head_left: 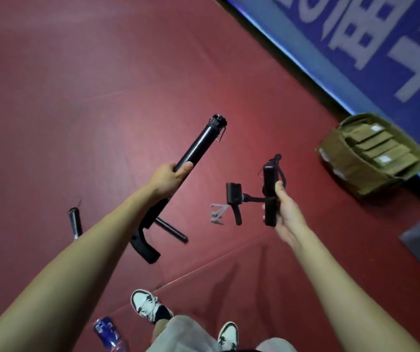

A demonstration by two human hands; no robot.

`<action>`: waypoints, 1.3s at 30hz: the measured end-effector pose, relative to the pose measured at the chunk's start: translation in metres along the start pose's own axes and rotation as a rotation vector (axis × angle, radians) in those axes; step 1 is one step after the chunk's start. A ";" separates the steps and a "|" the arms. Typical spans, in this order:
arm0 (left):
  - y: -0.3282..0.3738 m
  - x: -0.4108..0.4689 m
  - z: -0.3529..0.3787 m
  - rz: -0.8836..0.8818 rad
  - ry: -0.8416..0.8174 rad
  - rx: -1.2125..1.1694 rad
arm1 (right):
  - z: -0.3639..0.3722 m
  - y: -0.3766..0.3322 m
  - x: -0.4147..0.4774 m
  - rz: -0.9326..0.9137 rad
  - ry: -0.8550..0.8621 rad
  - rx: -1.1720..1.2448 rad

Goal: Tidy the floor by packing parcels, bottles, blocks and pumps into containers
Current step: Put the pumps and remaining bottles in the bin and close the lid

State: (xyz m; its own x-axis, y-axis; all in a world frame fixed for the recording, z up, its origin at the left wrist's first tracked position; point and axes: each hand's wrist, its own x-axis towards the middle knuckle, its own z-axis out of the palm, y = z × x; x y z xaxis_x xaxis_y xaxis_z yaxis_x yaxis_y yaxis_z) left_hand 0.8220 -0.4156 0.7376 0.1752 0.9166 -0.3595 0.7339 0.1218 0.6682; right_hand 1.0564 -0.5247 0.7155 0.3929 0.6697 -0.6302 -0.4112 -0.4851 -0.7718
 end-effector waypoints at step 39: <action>0.469 0.050 0.388 0.246 -0.963 -0.216 | -0.433 -0.077 -0.015 -0.105 0.970 0.587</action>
State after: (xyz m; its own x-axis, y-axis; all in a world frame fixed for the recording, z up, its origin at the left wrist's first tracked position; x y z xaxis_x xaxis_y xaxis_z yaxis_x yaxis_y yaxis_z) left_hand 1.4292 -0.4599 0.7803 0.8292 0.2411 -0.5042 0.4886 0.1253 0.8635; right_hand 1.4382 -0.7405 0.7476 0.8135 -0.1500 -0.5619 -0.5603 0.0567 -0.8263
